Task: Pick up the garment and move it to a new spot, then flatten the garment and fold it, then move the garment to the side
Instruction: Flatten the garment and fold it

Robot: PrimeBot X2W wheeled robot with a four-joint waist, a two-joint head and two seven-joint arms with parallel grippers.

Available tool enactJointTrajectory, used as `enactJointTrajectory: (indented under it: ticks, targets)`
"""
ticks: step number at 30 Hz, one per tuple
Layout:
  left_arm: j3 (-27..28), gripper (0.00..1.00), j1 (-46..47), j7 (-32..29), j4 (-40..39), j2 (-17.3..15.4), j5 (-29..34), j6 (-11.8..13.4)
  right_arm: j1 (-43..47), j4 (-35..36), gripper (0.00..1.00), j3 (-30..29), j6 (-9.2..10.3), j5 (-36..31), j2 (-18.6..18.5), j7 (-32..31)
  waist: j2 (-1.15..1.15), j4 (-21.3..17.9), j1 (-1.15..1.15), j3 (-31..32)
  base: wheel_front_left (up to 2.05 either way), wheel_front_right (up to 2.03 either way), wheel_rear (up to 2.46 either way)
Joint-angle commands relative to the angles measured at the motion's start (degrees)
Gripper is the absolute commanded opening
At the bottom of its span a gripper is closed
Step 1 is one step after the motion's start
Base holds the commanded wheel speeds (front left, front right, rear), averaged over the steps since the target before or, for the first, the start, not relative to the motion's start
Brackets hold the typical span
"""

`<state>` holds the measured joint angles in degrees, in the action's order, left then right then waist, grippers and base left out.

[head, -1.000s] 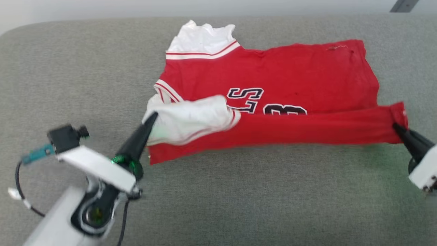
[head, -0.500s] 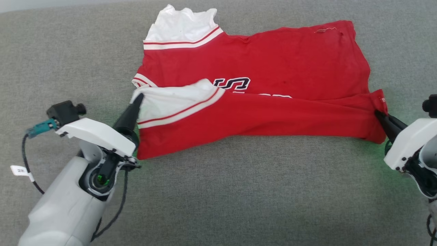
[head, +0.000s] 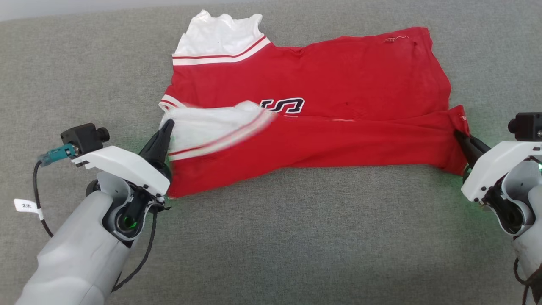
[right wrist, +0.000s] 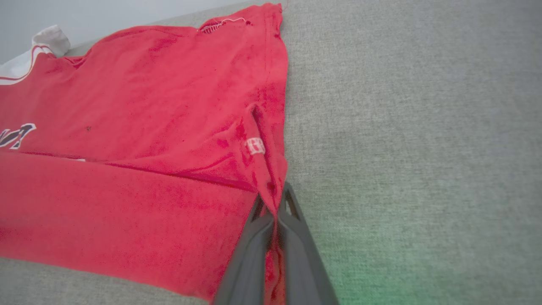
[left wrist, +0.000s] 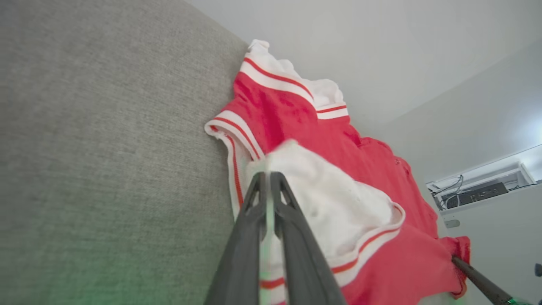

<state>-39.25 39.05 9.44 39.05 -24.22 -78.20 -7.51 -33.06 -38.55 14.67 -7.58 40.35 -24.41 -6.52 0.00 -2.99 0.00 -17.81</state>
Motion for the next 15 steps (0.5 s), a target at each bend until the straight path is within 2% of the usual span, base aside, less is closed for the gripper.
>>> enactJointTrajectory:
  ticks: [1, 2, 3, 5, 9, 12, 15]
  targets:
    - [-0.99, 0.55, 1.21, 0.36, 0.18, -1.18, 1.03, 0.06, -0.60, -0.95, 0.10, 0.51, 0.15, 0.43, -0.25, 0.88, 0.00, 0.19, 0.00, 0.36, 0.00, 0.00, 0.00]
    - [-1.94, 1.00, 1.65, 0.63, 0.34, -1.51, 1.84, 0.06, -0.69, -1.58, 0.47, 1.01, 0.15, 0.55, -0.36, 1.33, 0.00, 0.33, 0.00, 0.62, 0.00, 0.00, 0.00]
    - [-2.87, 1.00, 2.10, 0.81, 0.40, -1.82, 2.86, 0.06, -0.72, -2.05, 1.00, 1.39, 0.15, 0.78, -0.35, 1.85, 0.00, 0.48, 0.00, 0.96, 0.00, 0.00, 0.00]
    - [-4.84, 1.00, 3.17, 1.49, -0.21, -2.95, 4.63, 0.06, -0.77, -2.67, 1.00, 2.19, 0.14, 1.24, -0.39, 2.79, 0.00, 0.67, 0.00, 1.67, 0.00, 0.00, 0.00]
    - [-8.84, 1.00, 5.26, 3.19, -3.61, -7.49, 10.35, 0.06, 0.09, -2.20, 1.00, 3.42, 0.11, 2.88, -0.67, 4.41, 0.00, 0.97, 0.00, 3.37, 0.00, 0.00, 0.00]
    - [-10.13, 1.00, 5.75, 3.10, -6.29, -9.46, 11.55, 0.06, 0.90, -1.39, 1.00, 3.83, 0.11, 3.58, -1.09, 5.22, 0.00, 1.15, 0.00, 4.19, 0.00, 0.00, 0.00]
    - [-12.78, 1.00, 5.76, -3.30, -10.80, -12.94, 11.62, 0.06, 2.25, 0.12, 1.00, 3.97, 0.11, 4.61, -2.07, 6.01, 0.00, 1.53, 0.00, 5.40, 0.00, 0.00, 0.00]
